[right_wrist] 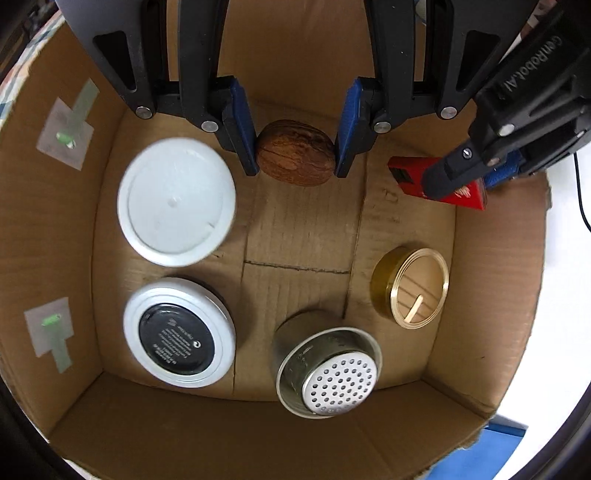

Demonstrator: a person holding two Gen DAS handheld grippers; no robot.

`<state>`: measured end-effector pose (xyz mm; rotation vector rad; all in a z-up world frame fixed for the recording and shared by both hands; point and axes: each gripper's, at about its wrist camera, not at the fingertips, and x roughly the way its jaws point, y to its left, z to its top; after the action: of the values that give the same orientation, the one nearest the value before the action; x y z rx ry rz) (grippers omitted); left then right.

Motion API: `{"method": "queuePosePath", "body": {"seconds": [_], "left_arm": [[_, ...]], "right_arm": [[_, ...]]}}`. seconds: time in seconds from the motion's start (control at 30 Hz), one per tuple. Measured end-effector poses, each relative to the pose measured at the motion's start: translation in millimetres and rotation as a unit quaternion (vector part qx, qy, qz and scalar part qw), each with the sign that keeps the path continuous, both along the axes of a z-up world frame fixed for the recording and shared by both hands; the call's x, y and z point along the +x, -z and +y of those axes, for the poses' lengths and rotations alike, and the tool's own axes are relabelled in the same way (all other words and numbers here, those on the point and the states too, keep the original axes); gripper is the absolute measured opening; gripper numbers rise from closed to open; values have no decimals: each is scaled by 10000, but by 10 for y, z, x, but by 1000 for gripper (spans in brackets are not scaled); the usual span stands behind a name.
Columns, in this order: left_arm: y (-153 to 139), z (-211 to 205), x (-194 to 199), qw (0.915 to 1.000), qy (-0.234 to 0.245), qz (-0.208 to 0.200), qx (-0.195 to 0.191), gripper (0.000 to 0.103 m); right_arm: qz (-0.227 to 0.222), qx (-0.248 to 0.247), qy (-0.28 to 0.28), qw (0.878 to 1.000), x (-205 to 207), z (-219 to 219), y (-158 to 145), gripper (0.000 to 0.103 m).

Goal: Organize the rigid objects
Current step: 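Carry the walnut and red block into the box and open both tools, then withdraw both tools from the box toward the white items on the cloth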

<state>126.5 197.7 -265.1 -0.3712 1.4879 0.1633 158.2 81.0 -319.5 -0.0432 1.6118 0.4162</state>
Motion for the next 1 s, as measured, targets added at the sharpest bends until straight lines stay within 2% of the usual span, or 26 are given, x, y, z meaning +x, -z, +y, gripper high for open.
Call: {"method": "queuePosePath", "body": {"seconds": [0.3, 0.37, 0.43, 0.47, 0.5, 0.57, 0.67, 0.77, 0.93, 1.0], "left_arm": [[-34, -43, 79, 10000, 22, 41, 3, 26], [-127, -54, 89, 10000, -33, 38, 78, 27], [-253, -54, 107, 9998, -74, -70, 188, 32], [-306, -59, 113, 9996, -73, -117, 229, 38], [-370, -72, 106, 9995, -76, -177, 250, 50], [-493, -91, 93, 9991, -110, -305, 269, 60], [-670, -106, 60, 9981, -85, -465, 394, 64], [-797, -99, 41, 9974, -53, -566, 442, 74], [-985, -122, -18, 9946, 78, -738, 728, 91], [-1067, -157, -57, 9931, 148, -797, 844, 96]], "right_arm": [[123, -86, 53, 9999, 142, 54, 72, 44], [131, -71, 88, 9998, 165, 41, 24, 53], [73, -56, 122, 9999, 194, 15, -49, 60], [60, -30, 121, 9999, 200, -2, -94, 63], [33, -22, 111, 9999, 217, -11, -156, 65], [-64, -29, 114, 9999, 235, -38, -271, 75], [-231, -121, 117, 9996, 239, -106, -463, 81], [-411, -224, 117, 9988, 167, -198, -626, 89], [-734, -348, 147, 9966, 78, -388, -928, 101], [-807, -409, 189, 9957, 13, -465, -1033, 103]]}}
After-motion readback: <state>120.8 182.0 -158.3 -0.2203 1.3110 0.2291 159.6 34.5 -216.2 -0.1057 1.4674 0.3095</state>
